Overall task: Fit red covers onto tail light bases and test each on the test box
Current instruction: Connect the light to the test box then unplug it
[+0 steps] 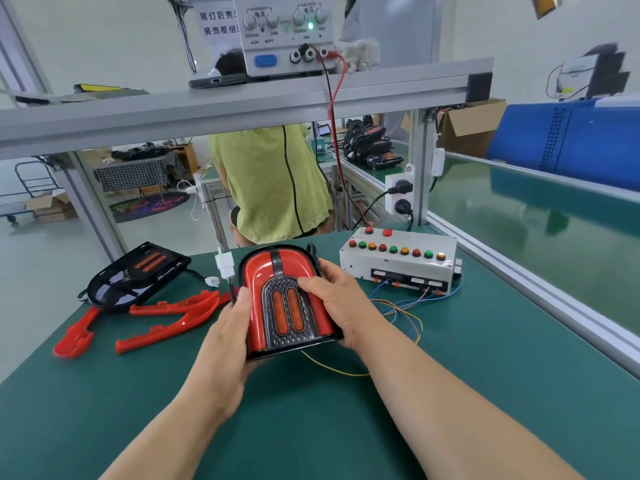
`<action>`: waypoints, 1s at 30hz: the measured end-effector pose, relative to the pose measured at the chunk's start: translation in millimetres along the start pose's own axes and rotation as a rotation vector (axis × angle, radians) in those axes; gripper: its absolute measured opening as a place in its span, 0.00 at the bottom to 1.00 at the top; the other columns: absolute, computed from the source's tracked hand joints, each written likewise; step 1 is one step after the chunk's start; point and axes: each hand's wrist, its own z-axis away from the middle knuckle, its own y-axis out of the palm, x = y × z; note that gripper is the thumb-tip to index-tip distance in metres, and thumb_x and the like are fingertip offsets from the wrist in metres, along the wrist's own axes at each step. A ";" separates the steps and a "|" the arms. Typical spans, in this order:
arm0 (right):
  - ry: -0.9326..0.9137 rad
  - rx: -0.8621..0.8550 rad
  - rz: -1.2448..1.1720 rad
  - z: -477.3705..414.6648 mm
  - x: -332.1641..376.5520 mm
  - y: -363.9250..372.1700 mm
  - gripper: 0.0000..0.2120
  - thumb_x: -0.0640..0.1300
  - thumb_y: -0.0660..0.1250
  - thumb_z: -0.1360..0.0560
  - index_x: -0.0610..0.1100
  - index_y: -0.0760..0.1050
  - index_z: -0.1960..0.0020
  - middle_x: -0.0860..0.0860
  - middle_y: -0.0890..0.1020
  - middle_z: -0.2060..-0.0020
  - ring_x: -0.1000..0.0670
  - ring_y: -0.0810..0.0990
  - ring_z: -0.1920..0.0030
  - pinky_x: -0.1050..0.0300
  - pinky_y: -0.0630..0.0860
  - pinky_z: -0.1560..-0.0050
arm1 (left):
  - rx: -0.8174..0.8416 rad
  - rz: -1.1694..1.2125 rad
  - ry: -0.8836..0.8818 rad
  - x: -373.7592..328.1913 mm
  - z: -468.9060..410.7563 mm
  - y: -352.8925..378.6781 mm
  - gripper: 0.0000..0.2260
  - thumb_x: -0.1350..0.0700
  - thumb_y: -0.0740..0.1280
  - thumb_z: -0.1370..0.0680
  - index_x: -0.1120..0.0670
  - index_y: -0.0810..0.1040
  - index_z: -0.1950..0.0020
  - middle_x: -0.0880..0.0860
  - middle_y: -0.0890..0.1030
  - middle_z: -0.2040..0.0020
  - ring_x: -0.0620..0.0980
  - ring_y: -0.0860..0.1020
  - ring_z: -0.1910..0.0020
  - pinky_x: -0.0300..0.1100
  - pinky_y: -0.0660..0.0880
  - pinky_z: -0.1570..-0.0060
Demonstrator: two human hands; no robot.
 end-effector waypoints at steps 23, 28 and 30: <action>-0.134 -0.107 0.336 27.6 34.6 30.3 0.23 0.46 0.56 0.21 0.57 0.66 0.27 0.35 0.80 0.50 0.38 0.74 0.58 0.29 0.74 0.42 | -0.140 0.085 0.159 -17.7 11.3 2.4 0.18 0.48 0.53 0.14 0.52 0.79 0.54 0.48 0.84 0.62 0.43 0.82 0.64 0.35 0.79 0.64; -0.269 -0.201 0.277 51.0 41.8 21.7 0.14 0.49 0.63 0.22 0.48 0.75 0.39 0.43 0.77 0.57 0.40 0.75 0.58 0.38 0.79 0.45 | -0.118 0.020 0.219 -28.2 21.9 11.2 0.19 0.45 0.54 0.15 0.49 0.80 0.54 0.49 0.84 0.57 0.48 0.81 0.56 0.45 0.76 0.49; -0.295 -0.235 0.281 62.9 45.4 18.2 0.09 0.50 0.62 0.22 0.51 0.78 0.47 0.44 0.75 0.58 0.44 0.73 0.58 0.30 0.76 0.44 | -0.092 -0.023 0.235 -32.6 28.0 18.2 0.20 0.44 0.53 0.15 0.46 0.83 0.53 0.50 0.85 0.52 0.50 0.83 0.49 0.50 0.76 0.42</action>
